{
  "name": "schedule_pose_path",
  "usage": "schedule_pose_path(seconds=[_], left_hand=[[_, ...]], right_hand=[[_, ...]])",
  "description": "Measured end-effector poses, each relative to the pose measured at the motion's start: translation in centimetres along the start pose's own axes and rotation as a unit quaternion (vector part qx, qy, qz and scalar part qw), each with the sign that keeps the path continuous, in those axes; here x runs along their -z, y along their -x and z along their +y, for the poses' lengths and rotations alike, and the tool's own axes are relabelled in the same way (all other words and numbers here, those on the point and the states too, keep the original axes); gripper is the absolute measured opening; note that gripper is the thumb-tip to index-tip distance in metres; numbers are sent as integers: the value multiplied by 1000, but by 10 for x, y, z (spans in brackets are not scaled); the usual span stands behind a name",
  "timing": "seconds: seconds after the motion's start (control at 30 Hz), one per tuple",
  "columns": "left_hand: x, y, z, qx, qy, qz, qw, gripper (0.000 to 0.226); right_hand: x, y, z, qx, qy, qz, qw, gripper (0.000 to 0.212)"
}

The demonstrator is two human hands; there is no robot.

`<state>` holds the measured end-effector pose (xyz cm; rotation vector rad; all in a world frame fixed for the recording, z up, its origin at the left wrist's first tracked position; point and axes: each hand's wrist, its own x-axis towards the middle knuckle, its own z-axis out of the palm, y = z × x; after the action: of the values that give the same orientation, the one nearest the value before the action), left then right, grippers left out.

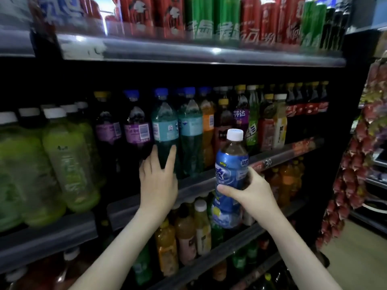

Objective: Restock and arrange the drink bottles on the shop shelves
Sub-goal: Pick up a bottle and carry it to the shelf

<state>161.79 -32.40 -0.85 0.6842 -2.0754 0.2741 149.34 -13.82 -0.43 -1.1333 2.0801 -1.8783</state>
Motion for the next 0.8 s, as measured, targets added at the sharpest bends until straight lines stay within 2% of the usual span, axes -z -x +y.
schedule_pose_path(seconds=[0.1, 0.2, 0.3, 0.4, 0.47, 0.57, 0.63, 0.8], left_hand=[[-5, 33, -3, -26, 42, 11, 999, 58], [-11, 83, -13, -105, 58, 44, 992, 42], [-18, 138, -33, -154, 38, 10, 987, 40], [-24, 177, -63, -110, -40, -101, 988, 57], [-25, 190, -83, -59, -97, -184, 976, 73], [-19, 198, -102, -7, -103, -290, 951, 94], [-17, 203, -105, 3, -81, -315, 946, 96], [-17, 209, -95, 33, -11, -315, 948, 92]], right_hand=[[-7, 6, 17, -11, -5, -19, 1000, 51], [-14, 16, 38, -38, -5, -46, 998, 52], [-20, 23, 57, -67, -1, -84, 994, 54], [-34, 31, 68, -90, -18, -110, 990, 53], [-48, 36, 74, -98, -29, -130, 986, 50], [-73, 46, 81, -106, -40, -168, 979, 49], [-88, 53, 84, -111, -39, -194, 974, 48], [-110, 62, 85, -119, -37, -226, 966, 49]])
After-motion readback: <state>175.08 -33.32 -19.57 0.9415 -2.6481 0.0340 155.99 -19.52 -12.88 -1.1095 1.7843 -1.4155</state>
